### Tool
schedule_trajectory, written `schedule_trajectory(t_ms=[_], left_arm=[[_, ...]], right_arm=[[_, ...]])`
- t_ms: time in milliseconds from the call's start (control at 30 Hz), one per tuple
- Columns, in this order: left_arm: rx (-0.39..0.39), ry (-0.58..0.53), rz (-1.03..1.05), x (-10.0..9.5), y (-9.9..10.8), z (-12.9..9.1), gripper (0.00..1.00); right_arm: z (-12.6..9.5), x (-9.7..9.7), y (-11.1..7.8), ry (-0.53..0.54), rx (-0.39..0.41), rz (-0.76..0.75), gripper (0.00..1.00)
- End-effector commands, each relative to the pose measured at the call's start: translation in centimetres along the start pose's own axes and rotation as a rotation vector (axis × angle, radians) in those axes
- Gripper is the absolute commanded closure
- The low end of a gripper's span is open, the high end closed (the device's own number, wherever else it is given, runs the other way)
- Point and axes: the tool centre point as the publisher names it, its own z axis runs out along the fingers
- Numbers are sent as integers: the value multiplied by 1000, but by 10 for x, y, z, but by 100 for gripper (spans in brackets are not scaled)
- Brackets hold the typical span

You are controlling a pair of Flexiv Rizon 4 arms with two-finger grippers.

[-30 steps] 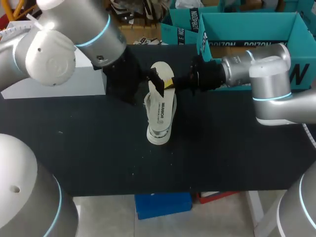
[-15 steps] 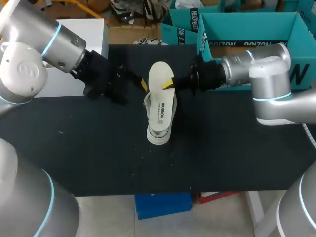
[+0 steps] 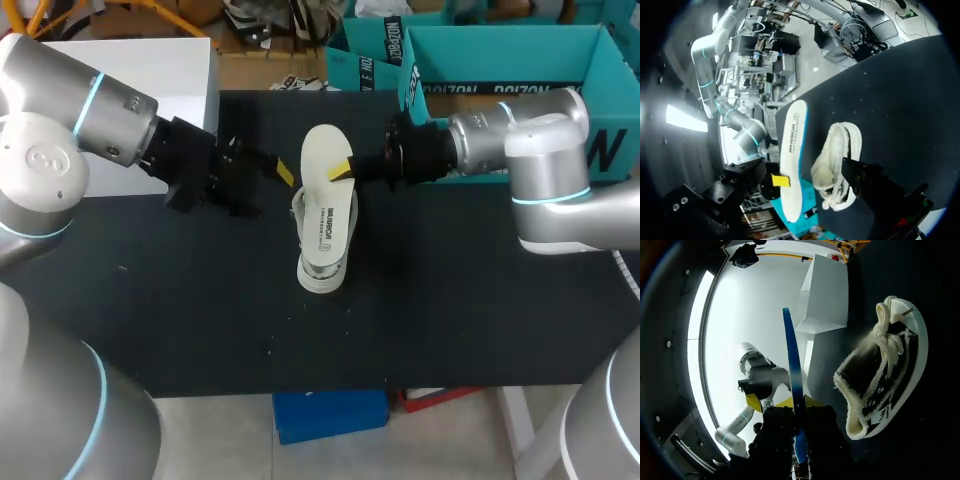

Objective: Take the shoe out of the shoebox, open the shoe tongue, remove and reinsert the insole, then place the shoe into the shoebox

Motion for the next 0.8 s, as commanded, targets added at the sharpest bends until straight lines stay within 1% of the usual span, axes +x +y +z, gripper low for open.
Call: schedule_trajectory(t_ms=[33,100,167,333,633,800], left_arm=[[-44,-68,-33,10,-1,1,0],[-61,-145,-80,15,0,0,0],[-95,-181,-94,17,2,-1,0],[-138,-274,-124,17,8,-3,0],[-182,-402,-132,12,23,7,0],[-211,-432,-87,7,28,17,0]], right_arm=[[0,0,0,-2,0,0,100],[0,0,0,-2,0,0,100],[0,0,0,-2,0,0,100],[0,0,0,-2,0,0,100],[0,0,0,-2,0,0,100],[0,0,0,-2,0,0,100]])
